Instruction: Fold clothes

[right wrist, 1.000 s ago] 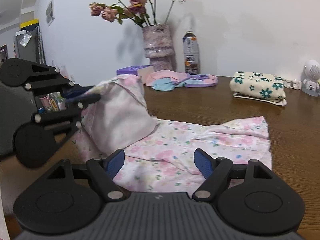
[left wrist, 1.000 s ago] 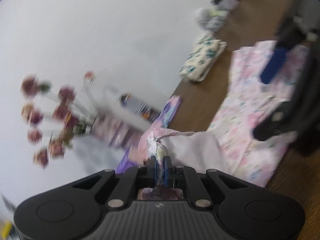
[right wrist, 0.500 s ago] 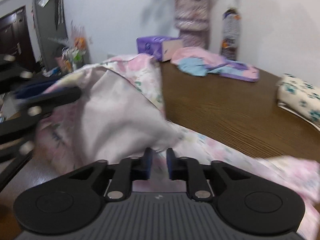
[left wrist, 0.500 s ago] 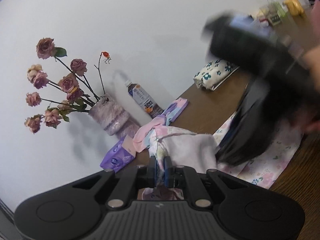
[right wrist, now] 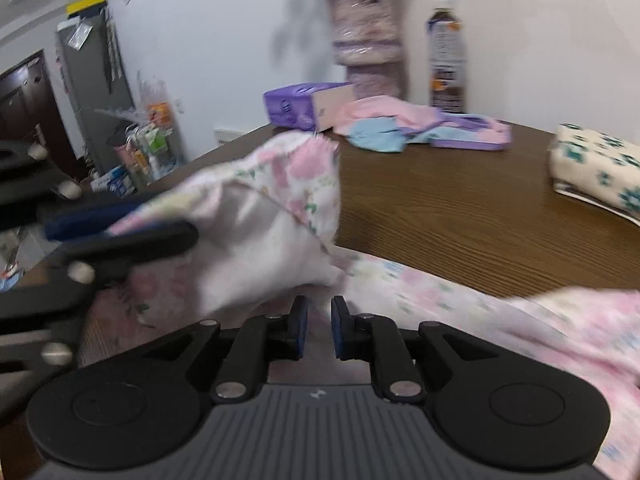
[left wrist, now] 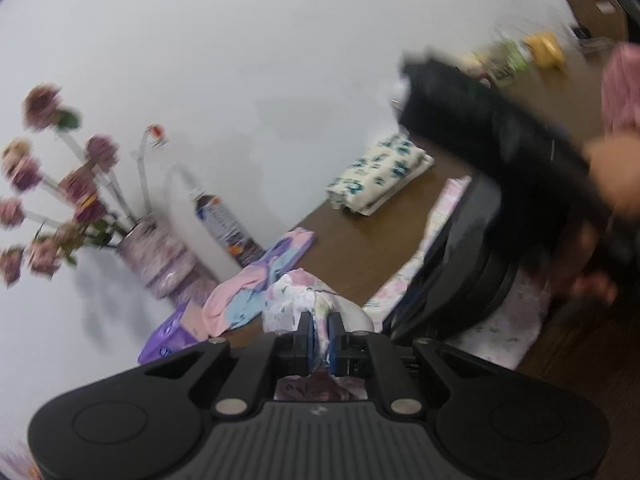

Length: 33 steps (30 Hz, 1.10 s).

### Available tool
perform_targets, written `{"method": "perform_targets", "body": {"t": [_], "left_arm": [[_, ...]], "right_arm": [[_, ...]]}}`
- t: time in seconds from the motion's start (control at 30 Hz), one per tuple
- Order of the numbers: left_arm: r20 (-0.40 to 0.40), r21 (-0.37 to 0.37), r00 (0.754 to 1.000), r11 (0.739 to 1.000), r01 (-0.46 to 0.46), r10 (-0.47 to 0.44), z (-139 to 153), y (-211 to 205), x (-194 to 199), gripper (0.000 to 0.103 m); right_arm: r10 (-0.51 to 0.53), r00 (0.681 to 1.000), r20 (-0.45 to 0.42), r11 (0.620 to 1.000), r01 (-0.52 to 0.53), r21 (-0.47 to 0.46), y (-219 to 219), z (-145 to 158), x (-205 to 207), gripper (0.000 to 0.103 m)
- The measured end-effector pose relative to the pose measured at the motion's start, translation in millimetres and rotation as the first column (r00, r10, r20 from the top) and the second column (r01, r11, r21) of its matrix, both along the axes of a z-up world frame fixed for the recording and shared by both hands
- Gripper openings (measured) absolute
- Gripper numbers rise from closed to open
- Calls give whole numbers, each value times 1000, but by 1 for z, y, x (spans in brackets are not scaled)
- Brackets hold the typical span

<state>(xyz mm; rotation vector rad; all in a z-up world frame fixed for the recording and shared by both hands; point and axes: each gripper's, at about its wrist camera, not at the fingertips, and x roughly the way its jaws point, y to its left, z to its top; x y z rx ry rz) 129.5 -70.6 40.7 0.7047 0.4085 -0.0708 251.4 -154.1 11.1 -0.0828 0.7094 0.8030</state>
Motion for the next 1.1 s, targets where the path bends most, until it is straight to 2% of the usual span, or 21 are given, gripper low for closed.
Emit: {"method": "perform_targets", "body": {"t": [0.13, 0.23, 0.33, 0.47, 0.53, 0.6, 0.67, 0.8, 0.97, 1.07, 1.1], "left_arm": [[-49, 109, 998, 993, 52, -47, -22, -28, 6, 6], [-95, 144, 994, 987, 69, -56, -38, -41, 13, 6], [-131, 124, 989, 989, 79, -62, -47, -47, 19, 9], [-139, 28, 987, 996, 80, -76, -40, -45, 14, 21], [-118, -67, 989, 995, 76, -84, -25, -32, 0, 27], [-93, -167, 992, 984, 67, -84, -10, -17, -15, 31], [-70, -251, 995, 967, 50, -70, 2, 0, -27, 39], [-122, -244, 990, 969, 41, -73, -6, 6, -20, 40], [-206, -259, 969, 963, 80, -136, -24, -3, -6, 36], [-153, -326, 973, 938, 117, -175, -13, 10, -25, 37], [-132, -358, 975, 926, 120, -178, -7, 17, -32, 40]], "right_arm": [[-37, 999, -9, 999, 37, 31, -24, 4, -6, 13], [-72, 997, -14, 997, 73, 40, -38, 4, -5, 13], [-112, 993, -19, 992, 113, 53, -52, 5, -7, 13], [-141, 990, -19, 987, 142, 75, -60, 8, -6, 13], [-151, 988, -14, 984, 151, 95, -65, 10, -10, 13], [-164, 986, -11, 978, 164, 125, -70, 14, -14, 16], [-169, 986, -6, 972, 168, 163, -73, 19, -19, 23], [-125, 992, 31, 973, 117, 200, -56, 31, -29, 28], [-163, 985, 50, 984, 158, 81, -29, 20, -28, 29], [-197, 980, 17, 979, 195, 61, -35, 8, -21, 29], [-203, 979, 8, 977, 202, 75, -39, 8, -21, 29]]}}
